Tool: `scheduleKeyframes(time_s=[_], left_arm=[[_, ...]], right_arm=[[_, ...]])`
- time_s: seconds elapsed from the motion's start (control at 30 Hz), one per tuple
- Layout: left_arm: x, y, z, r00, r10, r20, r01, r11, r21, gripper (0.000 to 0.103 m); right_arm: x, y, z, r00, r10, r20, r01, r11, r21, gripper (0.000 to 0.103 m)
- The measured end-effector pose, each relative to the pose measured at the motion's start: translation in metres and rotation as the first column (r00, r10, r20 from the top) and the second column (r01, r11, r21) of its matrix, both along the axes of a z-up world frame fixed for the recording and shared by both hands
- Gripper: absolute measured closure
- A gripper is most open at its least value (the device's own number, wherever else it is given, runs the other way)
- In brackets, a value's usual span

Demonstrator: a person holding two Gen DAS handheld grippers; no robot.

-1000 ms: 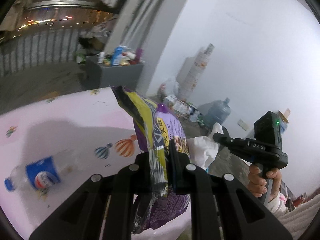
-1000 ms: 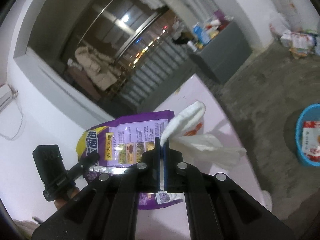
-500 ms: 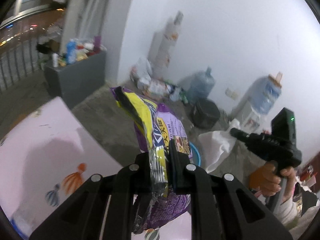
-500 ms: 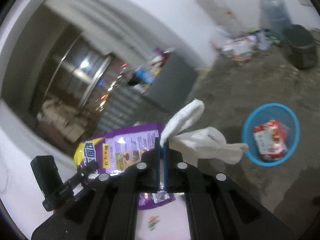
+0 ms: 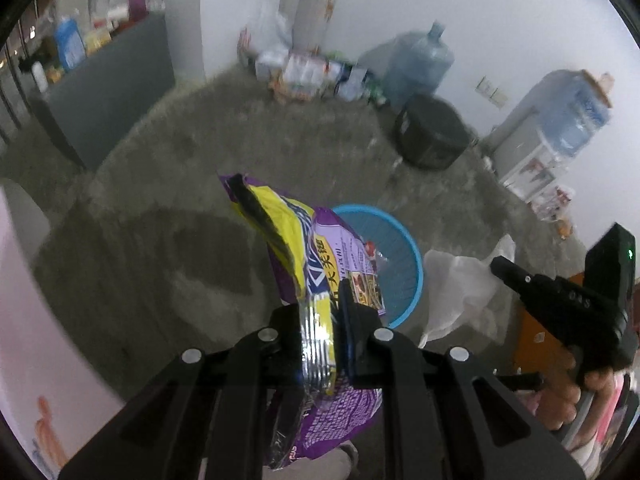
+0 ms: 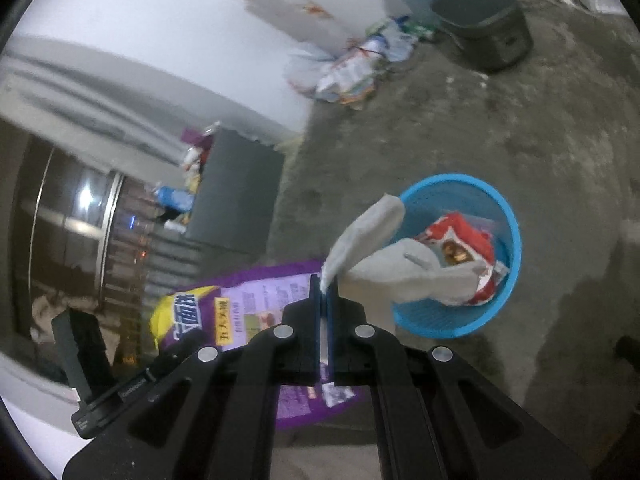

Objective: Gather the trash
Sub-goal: 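Lift the purple bag and white glove toward the blue wastebasket, then open both grippers over the blue wastebasket to drop bag and glove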

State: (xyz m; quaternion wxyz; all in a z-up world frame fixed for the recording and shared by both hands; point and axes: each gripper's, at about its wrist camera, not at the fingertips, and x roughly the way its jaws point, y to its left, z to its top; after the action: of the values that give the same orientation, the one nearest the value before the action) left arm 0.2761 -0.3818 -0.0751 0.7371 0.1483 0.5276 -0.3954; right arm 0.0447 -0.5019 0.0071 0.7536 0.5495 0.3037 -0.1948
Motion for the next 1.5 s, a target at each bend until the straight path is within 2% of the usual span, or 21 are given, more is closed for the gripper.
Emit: scheduleKeyframes(time_s=[0.17, 0.23, 0.27, 0.3, 0.33, 0.37, 0.4, 0.47, 0.53, 0.6, 0.7, 0.77, 0.87, 1.07, 1.13, 1.23, 1.27, 1.37, 1.43, 1.5], left_arm=[[0.021, -0.049, -0.048, 0.993, 0.061, -0.101, -0.052, 0.995, 0.089, 0.089], [0.03, -0.064, -0.065, 0.986, 0.103, -0.13, -0.088, 0.99, 0.114, 0.084], [0.034, -0.069, -0.072, 0.98, 0.116, -0.159, -0.101, 0.99, 0.101, 0.077], [0.039, -0.075, -0.08, 0.97, 0.13, -0.203, -0.116, 0.99, 0.083, 0.064], [0.043, -0.08, -0.088, 0.959, 0.154, -0.24, -0.138, 0.987, 0.082, 0.056], [0.046, -0.082, -0.094, 0.948, 0.172, -0.267, -0.154, 0.984, 0.087, 0.048], [0.048, -0.084, -0.1, 0.934, 0.188, -0.304, -0.17, 0.982, 0.085, 0.048], [0.05, -0.082, -0.107, 0.909, 0.212, -0.36, -0.197, 0.977, 0.078, 0.048], [0.049, -0.08, -0.106, 0.897, 0.219, -0.385, -0.215, 0.975, 0.053, 0.048], [0.048, -0.077, -0.099, 0.905, 0.212, -0.368, -0.213, 0.976, 0.038, 0.047], [0.049, -0.07, -0.082, 0.916, 0.205, -0.345, -0.221, 0.975, -0.006, 0.046], [0.049, -0.065, -0.071, 0.92, 0.204, -0.335, -0.229, 0.973, -0.037, 0.045], [0.047, -0.054, -0.045, 0.935, 0.188, -0.302, -0.225, 0.97, -0.091, 0.043], [0.04, -0.013, 0.014, 0.964, 0.143, -0.225, -0.19, 0.961, -0.203, 0.038], [0.038, 0.008, 0.034, 0.975, 0.14, -0.174, -0.178, 0.957, -0.231, 0.037], [0.036, 0.039, 0.055, 0.982, 0.156, -0.107, -0.178, 0.955, -0.239, 0.036], [0.035, 0.049, 0.06, 0.983, 0.159, -0.093, -0.176, 0.956, -0.235, 0.036], [0.032, 0.083, 0.07, 0.982, 0.177, -0.064, -0.187, 0.957, -0.223, 0.035], [0.03, 0.108, 0.075, 0.979, 0.2, -0.05, -0.206, 0.953, -0.221, 0.034], [0.027, 0.132, 0.08, 0.974, 0.225, -0.031, -0.227, 0.949, -0.221, 0.033]], right_arm=[[0.011, -0.026, -0.037, 0.996, -0.053, -0.066, 0.056, 0.998, 0.037, 0.102], [0.013, -0.031, -0.048, 0.995, -0.064, -0.081, 0.068, 0.997, 0.046, 0.102], [0.013, -0.034, -0.056, 0.993, -0.068, -0.092, 0.073, 0.996, 0.048, 0.099], [0.015, -0.037, -0.063, 0.991, -0.074, -0.108, 0.08, 0.995, 0.052, 0.097], [0.013, -0.038, -0.069, 0.989, -0.078, -0.125, 0.086, 0.994, 0.064, 0.096], [0.015, -0.043, -0.083, 0.987, -0.08, -0.142, 0.094, 0.992, 0.09, 0.09], [0.015, -0.046, -0.091, 0.983, -0.089, -0.16, 0.107, 0.989, 0.102, 0.08], [0.012, -0.049, -0.102, 0.972, -0.115, -0.207, 0.14, 0.984, 0.111, 0.069], [0.006, -0.051, -0.106, 0.968, -0.128, -0.217, 0.157, 0.98, 0.121, 0.068], [0.0, -0.05, -0.101, 0.971, -0.132, -0.199, 0.157, 0.981, 0.117, 0.059], [-0.003, -0.046, -0.088, 0.981, -0.118, -0.157, 0.134, 0.986, 0.095, 0.053], [-0.006, -0.044, -0.079, 0.987, -0.112, -0.114, 0.123, 0.988, 0.095, 0.051], [-0.009, -0.041, -0.062, 0.996, -0.086, 0.014, 0.084, 0.991, 0.104, 0.049], [-0.009, -0.039, -0.044, 0.988, -0.02, 0.151, 0.004, 0.995, 0.101, 0.049], [-0.007, -0.04, -0.048, 0.991, 0.01, 0.13, -0.024, 0.994, 0.108, 0.049], [-0.003, -0.045, -0.071, 0.999, 0.028, 0.046, -0.034, 0.991, 0.129, 0.048], [0.0, -0.046, -0.082, 0.999, 0.043, -0.01, -0.041, 0.989, 0.142, 0.048], [0.009, -0.049, -0.116, 0.966, 0.076, -0.247, -0.047, 0.992, 0.121, 0.043], [0.01, -0.049, -0.13, 0.946, 0.084, -0.312, -0.043, 0.99, 0.138, 0.043], [0.008, -0.047, -0.135, 0.941, 0.086, -0.329, -0.039, 0.988, 0.147, 0.041]])
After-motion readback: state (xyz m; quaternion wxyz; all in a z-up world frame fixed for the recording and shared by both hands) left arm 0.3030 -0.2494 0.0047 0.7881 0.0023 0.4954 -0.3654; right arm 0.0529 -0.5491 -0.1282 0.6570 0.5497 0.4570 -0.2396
